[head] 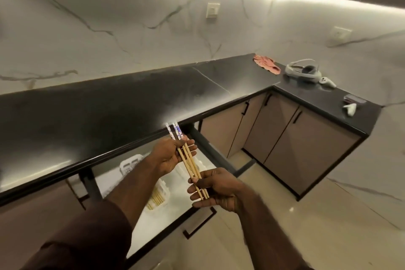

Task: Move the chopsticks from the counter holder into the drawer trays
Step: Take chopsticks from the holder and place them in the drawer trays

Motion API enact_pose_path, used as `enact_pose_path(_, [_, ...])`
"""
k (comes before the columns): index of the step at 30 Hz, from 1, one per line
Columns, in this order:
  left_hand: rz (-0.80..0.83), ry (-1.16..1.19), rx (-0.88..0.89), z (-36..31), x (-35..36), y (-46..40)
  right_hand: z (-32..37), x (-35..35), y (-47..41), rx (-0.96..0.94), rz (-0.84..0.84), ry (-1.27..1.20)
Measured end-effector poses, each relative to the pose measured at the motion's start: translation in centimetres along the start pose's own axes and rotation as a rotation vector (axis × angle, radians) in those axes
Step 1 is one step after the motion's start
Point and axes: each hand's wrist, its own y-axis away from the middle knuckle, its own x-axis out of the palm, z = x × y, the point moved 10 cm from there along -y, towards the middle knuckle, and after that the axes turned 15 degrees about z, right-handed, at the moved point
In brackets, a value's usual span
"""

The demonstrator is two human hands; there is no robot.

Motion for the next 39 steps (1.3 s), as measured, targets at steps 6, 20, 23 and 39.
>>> enact_pose_path(6, [-0.002,0.017,-0.104,3.2,-0.4,-5.4,0.9,-5.7,-2.4,0.044,-0.048,0.006])
enact_pose_path(20, [-0.226,0.048,-0.311,8.0,-5.2,-16.9,5.1,-15.9,-13.9,0.296,-0.015,0.239])
enact_pose_path(23, [-0.32,0.086,-0.308,9.1,-6.7,-18.3,3.9,-17.7,-16.4,0.361,-0.023,0.258])
enact_pose_path(39, [-0.714,0.106,-0.278,13.9,-13.8,-21.5,-0.8,-21.0,-27.5,0.389,-0.051,0.586])
